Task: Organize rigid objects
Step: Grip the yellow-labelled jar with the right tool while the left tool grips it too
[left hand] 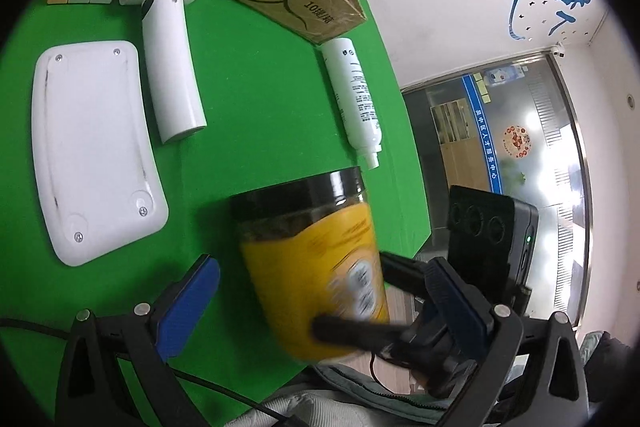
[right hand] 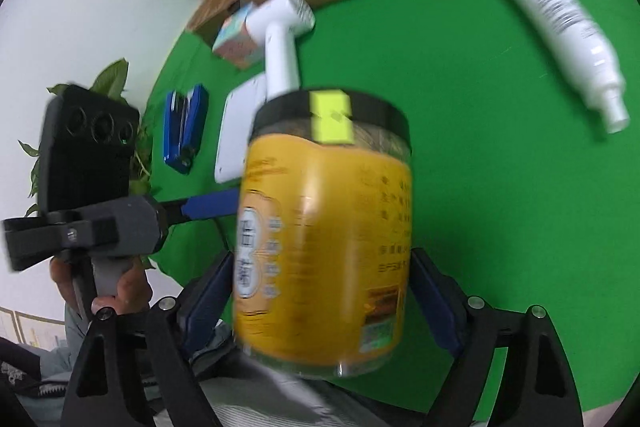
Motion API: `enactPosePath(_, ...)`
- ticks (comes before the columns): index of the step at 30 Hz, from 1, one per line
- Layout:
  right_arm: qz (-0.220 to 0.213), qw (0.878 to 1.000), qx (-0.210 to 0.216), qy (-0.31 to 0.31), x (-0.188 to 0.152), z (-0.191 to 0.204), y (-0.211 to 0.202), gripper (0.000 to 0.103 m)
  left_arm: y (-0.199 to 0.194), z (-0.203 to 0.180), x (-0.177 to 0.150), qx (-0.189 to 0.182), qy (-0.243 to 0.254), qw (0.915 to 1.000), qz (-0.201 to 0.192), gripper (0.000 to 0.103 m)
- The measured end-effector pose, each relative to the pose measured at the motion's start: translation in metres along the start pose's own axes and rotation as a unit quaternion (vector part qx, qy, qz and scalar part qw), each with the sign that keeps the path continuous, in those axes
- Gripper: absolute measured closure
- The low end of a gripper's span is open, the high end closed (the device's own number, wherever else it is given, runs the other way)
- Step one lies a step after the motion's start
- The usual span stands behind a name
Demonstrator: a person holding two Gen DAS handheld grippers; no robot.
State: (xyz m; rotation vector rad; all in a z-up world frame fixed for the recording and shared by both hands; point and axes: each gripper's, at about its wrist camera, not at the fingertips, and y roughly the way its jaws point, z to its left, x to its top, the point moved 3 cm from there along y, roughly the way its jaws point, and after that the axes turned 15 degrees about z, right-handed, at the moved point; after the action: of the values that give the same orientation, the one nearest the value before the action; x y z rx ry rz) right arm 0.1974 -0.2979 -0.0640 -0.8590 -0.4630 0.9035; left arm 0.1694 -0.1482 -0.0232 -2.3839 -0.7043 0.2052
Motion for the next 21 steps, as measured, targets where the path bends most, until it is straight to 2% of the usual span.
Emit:
enactPosePath(3,0.014,1.000,-0.019,-0.016,0.002,0.015,0.019,0.020,-0.001,0.005,0.003,0.017,-0.007,0.9998,0.006,0.003)
enactPosePath(5,0.008,0.998,-0.053,-0.035,0.001,0.027,0.025,0.020,0.002,0.009,0.003,0.036,-0.013,0.9992,0.013,0.010)
enactPosePath(6,0.007,0.998,-0.057,-0.037,0.001,0.029,0.026,0.020,0.004,0.011,0.002,0.049,-0.015,0.9986,0.015,0.012)
enactPosePath(12,-0.008,0.996,-0.074,-0.041,-0.001,0.038,0.023,0.020,-0.004,0.007,0.002,0.062,-0.005,0.9981,-0.008,0.014)
enactPosePath(21,-0.077,0.992,-0.075,-0.061,0.000,0.054,-0.025,0.021,-0.032,-0.033,0.018,0.104,0.056,0.9912,-0.061,0.016)
